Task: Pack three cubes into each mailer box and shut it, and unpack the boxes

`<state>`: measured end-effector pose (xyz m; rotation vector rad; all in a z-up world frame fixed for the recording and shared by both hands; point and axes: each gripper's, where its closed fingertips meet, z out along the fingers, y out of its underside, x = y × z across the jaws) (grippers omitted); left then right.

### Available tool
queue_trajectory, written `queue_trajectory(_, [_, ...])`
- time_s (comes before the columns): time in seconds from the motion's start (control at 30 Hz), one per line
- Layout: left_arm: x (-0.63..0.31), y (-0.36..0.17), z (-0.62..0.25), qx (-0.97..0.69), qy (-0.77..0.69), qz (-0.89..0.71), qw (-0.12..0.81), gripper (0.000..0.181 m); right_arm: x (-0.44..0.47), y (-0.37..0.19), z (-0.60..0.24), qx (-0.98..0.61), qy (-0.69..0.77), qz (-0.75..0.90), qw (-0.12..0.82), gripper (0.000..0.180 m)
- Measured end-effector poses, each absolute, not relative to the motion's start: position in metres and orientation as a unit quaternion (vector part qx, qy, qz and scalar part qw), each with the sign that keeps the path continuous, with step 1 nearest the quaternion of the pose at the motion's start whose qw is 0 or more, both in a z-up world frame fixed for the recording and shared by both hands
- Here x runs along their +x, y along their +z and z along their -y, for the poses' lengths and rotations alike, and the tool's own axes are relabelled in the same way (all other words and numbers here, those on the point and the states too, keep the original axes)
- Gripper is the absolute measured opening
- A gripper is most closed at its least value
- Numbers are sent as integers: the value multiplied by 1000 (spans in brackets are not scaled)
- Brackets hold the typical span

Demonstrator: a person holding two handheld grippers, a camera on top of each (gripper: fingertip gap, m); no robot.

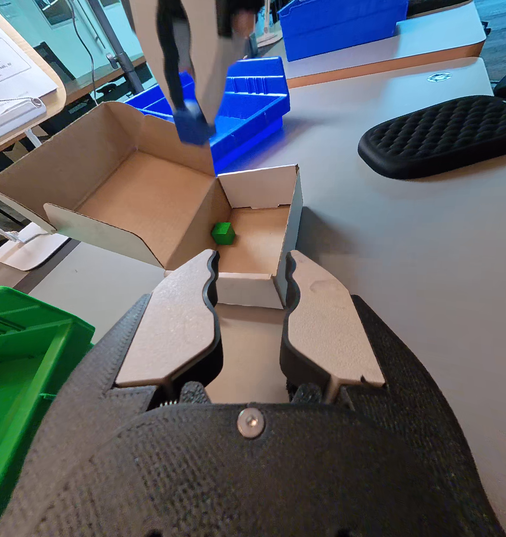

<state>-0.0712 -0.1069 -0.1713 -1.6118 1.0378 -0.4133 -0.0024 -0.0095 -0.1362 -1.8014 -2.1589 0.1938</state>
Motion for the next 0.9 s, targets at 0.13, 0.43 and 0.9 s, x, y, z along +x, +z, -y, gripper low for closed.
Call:
queue_trajectory(0.13, [-69,-175,107,-686,-176,-442,551,43,55,-107,-47,-664,6,730,161,26])
queue_trajectory(0.43, [-69,-180,105,-693,-176,-440,543,43,177,-154,-154,-763,-60,634,113,27])
queue_trajectory(0.9, [-71,-188,101,-703,-181,-439,529,43,202,-231,-209,-793,-25,600,106,27])
